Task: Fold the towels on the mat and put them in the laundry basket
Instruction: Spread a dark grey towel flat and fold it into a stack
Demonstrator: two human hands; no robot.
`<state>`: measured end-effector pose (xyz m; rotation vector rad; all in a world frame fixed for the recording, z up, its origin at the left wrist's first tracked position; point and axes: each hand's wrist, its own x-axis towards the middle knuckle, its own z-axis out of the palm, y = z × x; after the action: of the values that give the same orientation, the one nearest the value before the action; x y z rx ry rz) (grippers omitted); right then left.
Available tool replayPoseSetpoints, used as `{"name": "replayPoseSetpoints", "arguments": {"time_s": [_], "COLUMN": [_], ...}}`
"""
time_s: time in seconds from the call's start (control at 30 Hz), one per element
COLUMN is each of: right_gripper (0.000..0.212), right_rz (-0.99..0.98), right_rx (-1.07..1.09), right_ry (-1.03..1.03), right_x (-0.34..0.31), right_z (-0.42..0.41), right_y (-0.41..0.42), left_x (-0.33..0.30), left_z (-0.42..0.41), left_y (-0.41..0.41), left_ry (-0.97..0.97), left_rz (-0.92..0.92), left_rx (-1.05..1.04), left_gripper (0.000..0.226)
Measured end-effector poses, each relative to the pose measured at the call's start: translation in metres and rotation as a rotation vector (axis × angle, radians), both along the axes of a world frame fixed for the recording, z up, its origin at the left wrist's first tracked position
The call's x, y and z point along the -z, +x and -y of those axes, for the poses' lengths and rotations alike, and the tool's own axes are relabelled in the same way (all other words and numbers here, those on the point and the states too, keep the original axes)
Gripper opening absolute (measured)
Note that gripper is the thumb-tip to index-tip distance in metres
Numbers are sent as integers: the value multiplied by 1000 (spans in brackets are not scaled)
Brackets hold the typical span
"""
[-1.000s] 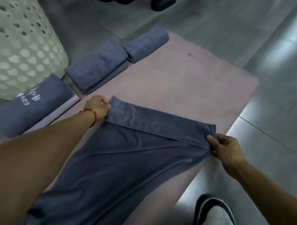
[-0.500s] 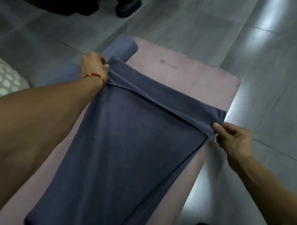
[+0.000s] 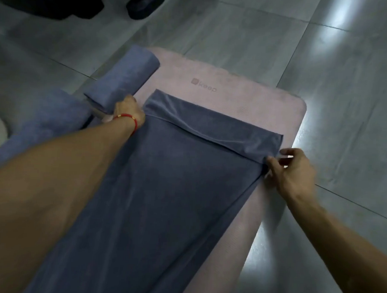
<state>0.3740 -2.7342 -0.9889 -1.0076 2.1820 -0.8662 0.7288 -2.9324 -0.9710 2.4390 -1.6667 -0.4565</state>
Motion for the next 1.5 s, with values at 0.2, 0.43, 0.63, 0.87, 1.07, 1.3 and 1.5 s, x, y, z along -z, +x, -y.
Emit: {"name": "replayPoseSetpoints", "arguments": {"time_s": [0.2, 0.43, 0.63, 0.87, 1.07, 1.3, 1.5], "right_gripper": [25, 22, 32, 77, 90, 93, 80], "right_rz": [-71, -122, -542, -768, -822, -833, -815], "right_rx": [18, -89, -351, -840, -824, -797, -1210], "right_ry": [34, 23, 19, 184, 319, 448, 206], "right_x": [9, 5, -2, 32, 29, 17, -2], "right_z": [-6, -14, -9, 9, 10, 13, -35], "right_y": [11, 0, 6, 7, 14, 21, 113], "left_x": [14, 15, 17, 58, 41, 39, 25], "left_z": [-2, 15, -12, -14, -5, -129, -306], "left_y": [7, 19, -11, -36, -22, 2, 115], "left_ry": [-1, -50, -259, 166, 338, 97, 83], "left_rz": [37, 37, 344, 229, 267, 266, 231], "left_rx": [1, -91, 286, 491, 463, 467, 500], "left_gripper": [35, 30, 31, 63, 67, 62, 60]}}
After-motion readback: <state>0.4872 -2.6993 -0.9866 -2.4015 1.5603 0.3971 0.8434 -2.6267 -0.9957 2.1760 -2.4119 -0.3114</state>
